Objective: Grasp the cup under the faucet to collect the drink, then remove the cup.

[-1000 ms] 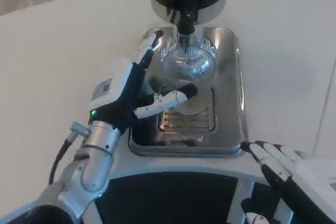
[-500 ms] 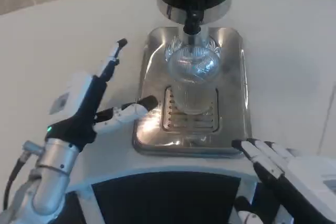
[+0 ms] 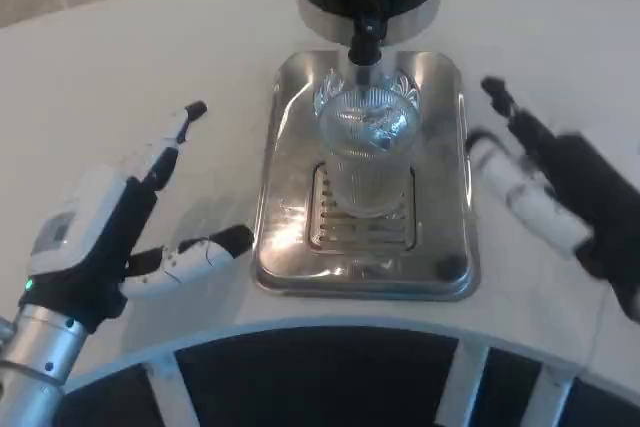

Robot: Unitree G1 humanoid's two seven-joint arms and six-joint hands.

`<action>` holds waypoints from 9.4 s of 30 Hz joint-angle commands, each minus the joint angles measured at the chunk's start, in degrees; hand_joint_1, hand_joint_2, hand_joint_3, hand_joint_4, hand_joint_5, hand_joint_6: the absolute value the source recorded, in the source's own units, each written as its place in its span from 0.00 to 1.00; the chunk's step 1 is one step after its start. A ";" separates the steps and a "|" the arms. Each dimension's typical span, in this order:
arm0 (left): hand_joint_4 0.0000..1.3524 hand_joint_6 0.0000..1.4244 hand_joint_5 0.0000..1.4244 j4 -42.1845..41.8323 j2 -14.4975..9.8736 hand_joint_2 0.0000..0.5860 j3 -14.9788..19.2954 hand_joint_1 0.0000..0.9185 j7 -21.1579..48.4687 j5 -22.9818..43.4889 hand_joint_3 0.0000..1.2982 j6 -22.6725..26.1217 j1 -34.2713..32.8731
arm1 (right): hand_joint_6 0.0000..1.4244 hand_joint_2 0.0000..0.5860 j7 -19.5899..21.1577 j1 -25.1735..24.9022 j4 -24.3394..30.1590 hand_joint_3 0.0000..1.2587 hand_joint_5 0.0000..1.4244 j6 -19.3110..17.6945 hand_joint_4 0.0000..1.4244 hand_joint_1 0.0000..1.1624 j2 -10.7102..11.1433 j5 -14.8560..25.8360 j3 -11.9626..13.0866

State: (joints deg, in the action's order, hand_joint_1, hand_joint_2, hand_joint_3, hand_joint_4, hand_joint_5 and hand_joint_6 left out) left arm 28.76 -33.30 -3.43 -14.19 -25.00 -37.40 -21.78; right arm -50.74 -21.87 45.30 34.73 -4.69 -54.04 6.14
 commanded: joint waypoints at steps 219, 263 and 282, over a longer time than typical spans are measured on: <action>0.00 0.18 0.13 -8.15 7.59 0.12 5.22 0.14 12.12 11.06 0.05 10.17 3.28 | 0.02 0.89 19.07 -26.06 -9.90 0.00 0.00 6.26 0.00 0.00 38.01 32.93 -29.80; 0.01 0.15 0.15 12.55 14.68 0.10 -0.04 0.33 6.60 7.07 0.05 4.81 -13.80 | 0.02 0.91 14.90 -25.48 -14.08 0.00 0.00 2.03 0.00 0.00 34.08 27.24 -29.00; 0.01 0.16 0.16 21.22 15.62 0.10 -0.60 0.32 6.55 7.30 0.05 -0.59 -19.48 | 0.02 0.91 15.00 -24.84 -15.69 0.00 0.00 0.79 0.00 0.00 32.50 26.46 -27.26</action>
State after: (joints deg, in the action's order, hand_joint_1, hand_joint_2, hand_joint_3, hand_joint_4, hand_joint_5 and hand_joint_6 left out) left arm 48.56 -17.73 -3.66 -7.73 -18.08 -36.57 -40.93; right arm -34.21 -48.00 30.26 35.99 28.91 -28.25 -19.54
